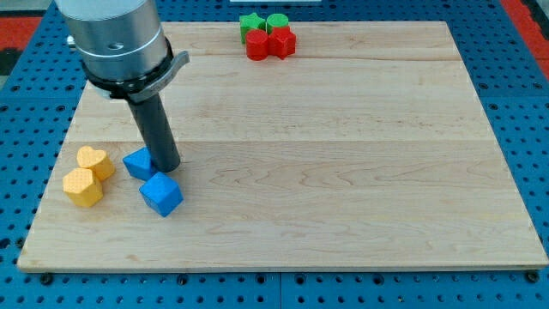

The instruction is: Move the blue cube closer to group of the blocks

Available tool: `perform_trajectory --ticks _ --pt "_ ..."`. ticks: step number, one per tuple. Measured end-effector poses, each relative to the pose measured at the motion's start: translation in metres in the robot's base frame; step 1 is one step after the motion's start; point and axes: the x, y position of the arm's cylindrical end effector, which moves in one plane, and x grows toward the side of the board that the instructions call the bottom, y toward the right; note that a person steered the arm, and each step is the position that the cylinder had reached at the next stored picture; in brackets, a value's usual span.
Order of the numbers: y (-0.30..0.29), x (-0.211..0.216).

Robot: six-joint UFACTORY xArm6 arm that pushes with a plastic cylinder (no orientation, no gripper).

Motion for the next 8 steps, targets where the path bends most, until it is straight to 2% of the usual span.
perform_trajectory --ticks 1,3,4,5,7,8 --pt "0.0 0.0" --pt "0.112 0.009" --pt "0.105 0.034" --pt "0.075 0.045" --pt "0.013 0.045" --pt "0.002 0.045"
